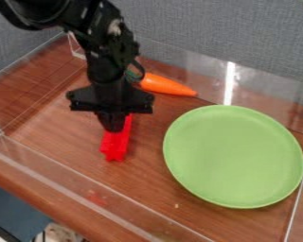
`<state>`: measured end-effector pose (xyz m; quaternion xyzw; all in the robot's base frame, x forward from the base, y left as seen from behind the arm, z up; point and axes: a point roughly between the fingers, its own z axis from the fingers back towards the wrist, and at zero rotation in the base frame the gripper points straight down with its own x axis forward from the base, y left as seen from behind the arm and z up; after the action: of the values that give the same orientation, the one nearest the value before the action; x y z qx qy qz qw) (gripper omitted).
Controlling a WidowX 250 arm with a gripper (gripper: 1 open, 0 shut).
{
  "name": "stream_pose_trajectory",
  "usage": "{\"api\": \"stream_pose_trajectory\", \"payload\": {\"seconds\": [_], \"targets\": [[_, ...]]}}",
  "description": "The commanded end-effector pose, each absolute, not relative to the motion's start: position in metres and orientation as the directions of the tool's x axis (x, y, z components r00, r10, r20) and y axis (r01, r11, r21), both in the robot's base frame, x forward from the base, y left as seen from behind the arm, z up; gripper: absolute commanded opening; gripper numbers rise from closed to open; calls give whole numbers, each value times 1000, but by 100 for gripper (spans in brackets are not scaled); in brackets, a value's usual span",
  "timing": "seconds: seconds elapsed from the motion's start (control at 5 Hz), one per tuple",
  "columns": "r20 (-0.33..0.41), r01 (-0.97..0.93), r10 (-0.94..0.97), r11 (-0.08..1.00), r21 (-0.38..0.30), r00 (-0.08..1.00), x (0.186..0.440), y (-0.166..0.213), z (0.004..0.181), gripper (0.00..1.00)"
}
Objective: Put the red object on the green plate
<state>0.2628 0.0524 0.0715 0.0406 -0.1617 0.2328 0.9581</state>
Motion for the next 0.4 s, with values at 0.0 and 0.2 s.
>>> {"api": "stream_pose_trajectory", "payload": {"seconds": [0.0, 0.2], "targets": [[393, -433, 416, 900, -50, 820, 269, 36, 108, 0], [406, -401, 399, 912, -86, 822, 271, 11, 130, 0]]}}
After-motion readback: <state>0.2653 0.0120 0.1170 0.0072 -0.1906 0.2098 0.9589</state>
